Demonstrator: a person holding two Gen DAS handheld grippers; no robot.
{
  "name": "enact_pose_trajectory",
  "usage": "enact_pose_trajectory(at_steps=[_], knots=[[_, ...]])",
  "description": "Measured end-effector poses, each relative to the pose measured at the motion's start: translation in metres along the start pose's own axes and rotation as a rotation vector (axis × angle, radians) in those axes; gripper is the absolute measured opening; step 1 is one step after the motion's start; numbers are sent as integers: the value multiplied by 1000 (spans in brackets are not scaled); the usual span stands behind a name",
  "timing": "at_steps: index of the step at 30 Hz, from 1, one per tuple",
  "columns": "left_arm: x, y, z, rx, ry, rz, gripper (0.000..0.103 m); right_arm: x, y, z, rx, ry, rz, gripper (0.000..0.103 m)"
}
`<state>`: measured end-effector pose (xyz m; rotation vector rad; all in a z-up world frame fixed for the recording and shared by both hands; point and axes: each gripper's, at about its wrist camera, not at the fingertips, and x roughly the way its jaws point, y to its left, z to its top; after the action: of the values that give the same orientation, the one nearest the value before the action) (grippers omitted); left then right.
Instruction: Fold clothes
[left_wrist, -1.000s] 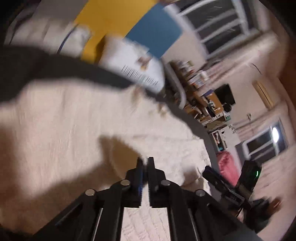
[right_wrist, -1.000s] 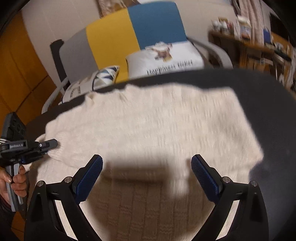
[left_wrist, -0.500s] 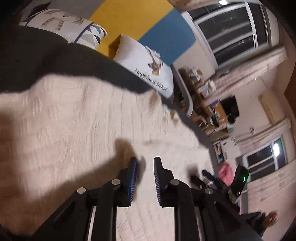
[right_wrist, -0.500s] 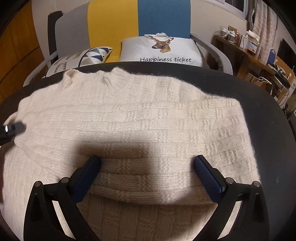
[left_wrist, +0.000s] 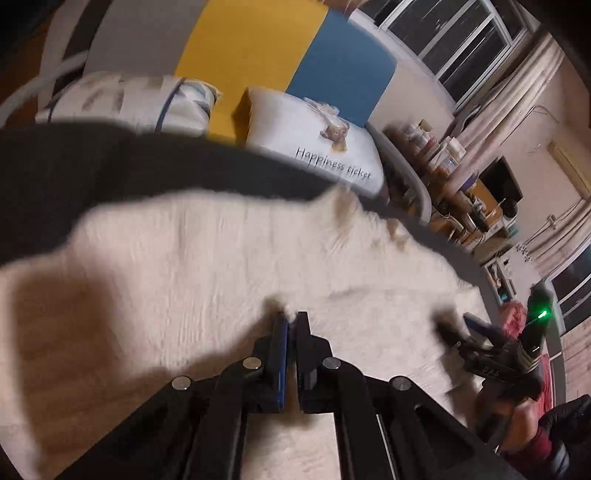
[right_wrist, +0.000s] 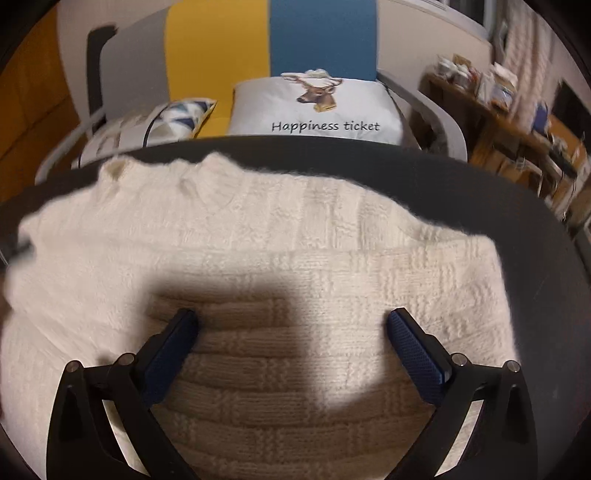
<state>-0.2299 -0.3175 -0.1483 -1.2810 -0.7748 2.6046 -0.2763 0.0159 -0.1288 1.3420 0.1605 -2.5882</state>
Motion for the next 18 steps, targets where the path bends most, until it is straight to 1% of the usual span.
enact_pose_trajectory(at_steps=[1, 2, 3, 4, 5, 7, 8, 9, 11, 13, 14, 16, 18], knots=[[-2, 5, 1, -39, 1, -14, 7, 0, 1, 0, -7, 0, -3, 103], [-7, 9, 3, -80, -4, -13, 11, -1, 1, 1, -7, 1, 1, 103], [-14, 12, 4, -105, -22, 3, 12, -2, 0, 1, -4, 3, 10, 103], [-24, 12, 4, -113, -51, -4, 13, -5, -1, 2, 0, 6, 20, 103], [-35, 12, 4, -114, -84, -24, 13, -11, -2, 2, 3, 3, 34, 103], [-50, 8, 1, -101, -114, -82, 15, -28, -3, -3, -13, -28, 78, 103], [-52, 3, -2, -79, -110, -102, 15, -32, -3, -7, -25, -29, 79, 103], [-49, -5, -5, -45, -92, -99, 15, -36, -4, -11, -33, -23, 76, 103], [-35, -17, -14, 18, -37, -45, 15, -39, -7, -20, -37, -6, 64, 103], [-14, -20, -26, 47, 41, 15, 15, -27, -14, -29, -22, 45, 12, 103], [-7, -20, -31, 61, 35, 44, 14, -23, -17, -34, -10, 51, 10, 103], [-7, -18, -34, 50, 16, 57, 14, -22, -18, -39, -13, 22, 16, 103], [-12, -20, -31, 23, 18, 72, 13, -23, -19, -39, -16, 14, 19, 103]])
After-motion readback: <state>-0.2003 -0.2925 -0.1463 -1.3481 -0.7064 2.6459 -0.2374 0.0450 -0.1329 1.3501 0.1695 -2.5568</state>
